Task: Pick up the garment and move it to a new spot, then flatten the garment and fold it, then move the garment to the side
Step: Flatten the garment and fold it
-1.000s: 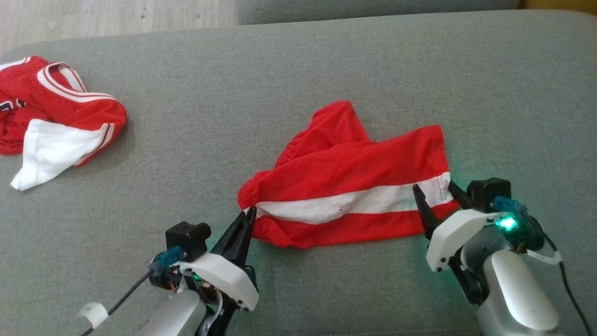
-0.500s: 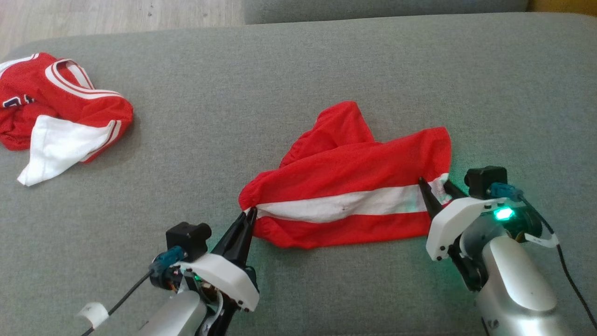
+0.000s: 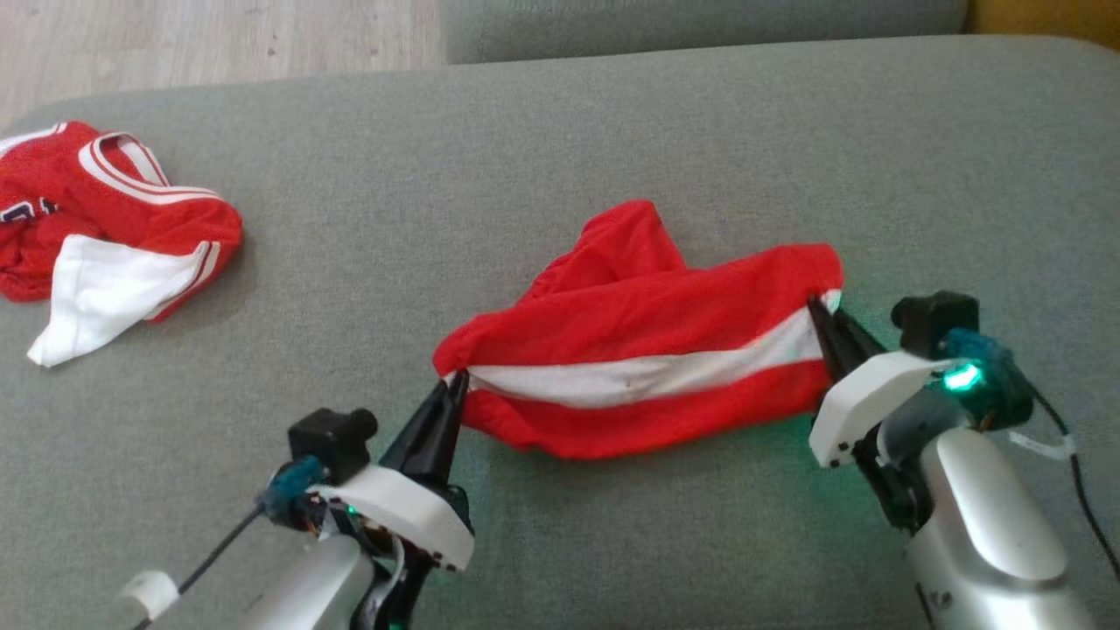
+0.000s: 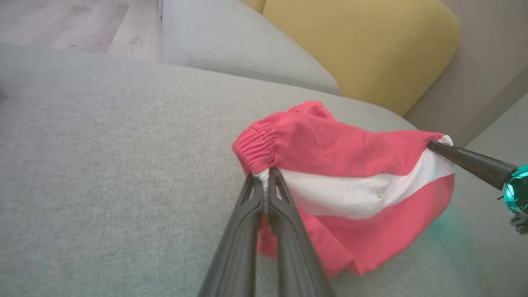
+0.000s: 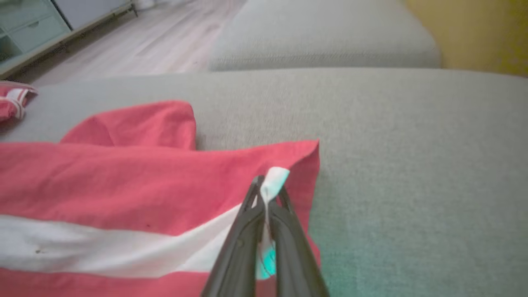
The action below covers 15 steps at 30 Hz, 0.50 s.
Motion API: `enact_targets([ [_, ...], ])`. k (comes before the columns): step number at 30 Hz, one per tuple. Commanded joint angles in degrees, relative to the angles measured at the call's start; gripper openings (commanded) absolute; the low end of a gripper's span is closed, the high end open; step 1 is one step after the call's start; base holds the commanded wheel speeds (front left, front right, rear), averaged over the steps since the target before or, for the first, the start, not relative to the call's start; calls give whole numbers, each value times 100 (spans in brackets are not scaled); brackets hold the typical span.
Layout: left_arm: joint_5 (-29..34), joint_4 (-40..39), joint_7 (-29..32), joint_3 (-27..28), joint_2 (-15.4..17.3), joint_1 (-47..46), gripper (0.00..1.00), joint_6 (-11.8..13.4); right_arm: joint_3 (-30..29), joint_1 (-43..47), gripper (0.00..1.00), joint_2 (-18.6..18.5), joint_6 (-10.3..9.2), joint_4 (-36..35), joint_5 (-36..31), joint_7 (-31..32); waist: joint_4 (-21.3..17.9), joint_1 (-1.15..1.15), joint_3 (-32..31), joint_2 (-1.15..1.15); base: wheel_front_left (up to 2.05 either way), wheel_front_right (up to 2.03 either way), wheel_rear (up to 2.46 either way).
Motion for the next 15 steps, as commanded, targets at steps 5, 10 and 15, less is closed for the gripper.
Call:
enact_targets([
  [5,-147,-772,-63,492,393,-385,0,52,11,106,0,-182,43,-969,318,-101,-61,0,-294,0,0,0,0],
  [10,-160,-1456,89,682,712,-461,0,170,-67,286,0,-292,43,-1741,522,-22,-111,0,-558,0,0,0,0],
  [15,-155,-2513,498,928,1172,-647,0,383,-320,505,0,-374,43,-2909,520,103,-166,0,-848,0,0,0,0],
])
